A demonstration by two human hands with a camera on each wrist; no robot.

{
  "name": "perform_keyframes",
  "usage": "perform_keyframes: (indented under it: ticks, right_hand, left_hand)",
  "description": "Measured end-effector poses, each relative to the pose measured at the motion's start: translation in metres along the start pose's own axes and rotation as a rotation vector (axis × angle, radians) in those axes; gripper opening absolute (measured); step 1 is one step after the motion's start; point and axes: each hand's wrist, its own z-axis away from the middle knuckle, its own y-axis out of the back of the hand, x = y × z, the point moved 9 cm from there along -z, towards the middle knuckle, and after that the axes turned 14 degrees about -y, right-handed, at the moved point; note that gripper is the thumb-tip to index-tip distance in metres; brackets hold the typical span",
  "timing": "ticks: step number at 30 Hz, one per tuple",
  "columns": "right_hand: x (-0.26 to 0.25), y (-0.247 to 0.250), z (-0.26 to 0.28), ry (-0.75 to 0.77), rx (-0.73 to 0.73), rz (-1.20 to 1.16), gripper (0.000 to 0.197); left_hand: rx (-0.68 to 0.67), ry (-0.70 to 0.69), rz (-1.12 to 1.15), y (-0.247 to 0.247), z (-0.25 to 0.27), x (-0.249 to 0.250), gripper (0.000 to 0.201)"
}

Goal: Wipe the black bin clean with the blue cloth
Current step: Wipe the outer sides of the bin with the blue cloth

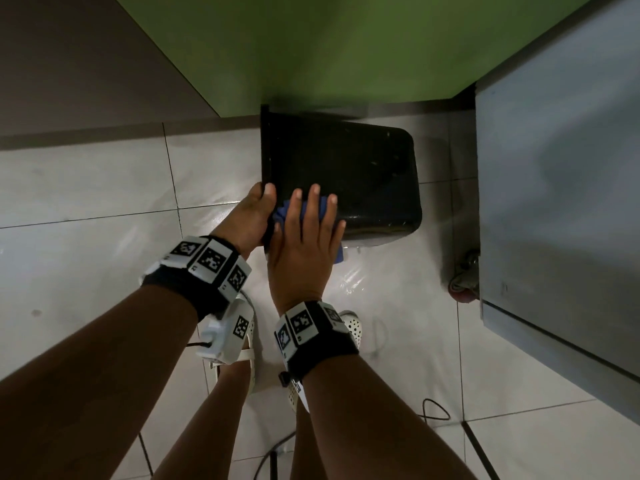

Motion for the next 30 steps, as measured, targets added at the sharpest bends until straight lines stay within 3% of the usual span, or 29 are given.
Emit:
perform_keyframes:
  ticks: [6, 9, 12, 15, 20, 25, 30]
  right_hand:
    - [0.012, -0.015, -0.016, -0.095, -0.010, 0.110, 0.052]
    - [0.017, -0.021, -0.015, -0.059, -0.030, 0.122, 0.052]
    - [0.020, -0.024, -0.010, -0.050, -0.047, 0.112, 0.051]
    - [0.020, -0.024, -0.010, -0.039, -0.059, 0.119, 0.049]
    - [0.023, -0.021, -0.026, 0.030, -0.051, 0.130, 0.049]
    - [0.068, -0.002, -0.059, -0.073, 0.011, 0.134, 0.052]
    - [0.107, 0.010, -0.087, -0.194, -0.063, 0.190, 0.054]
  left_hand:
    - [-0.004, -0.095, -0.104, -0.004, 0.006, -0.024, 0.039]
    - [-0.021, -0.070, -0.099, -0.006, 0.004, -0.034, 0.056]
    - [0.105, -0.055, -0.164, 0.002, -0.004, -0.031, 0.048]
    - [0.280, -0.166, -0.201, 0.007, -0.012, -0.010, 0.039]
    - [0.416, -0.261, -0.309, 0.010, -0.015, -0.008, 0.037]
    - [0.431, -0.266, -0.336, 0.011, -0.017, -0.010, 0.038]
    - [0.434, -0.284, -0.327, 0.012, -0.019, -0.009, 0.039]
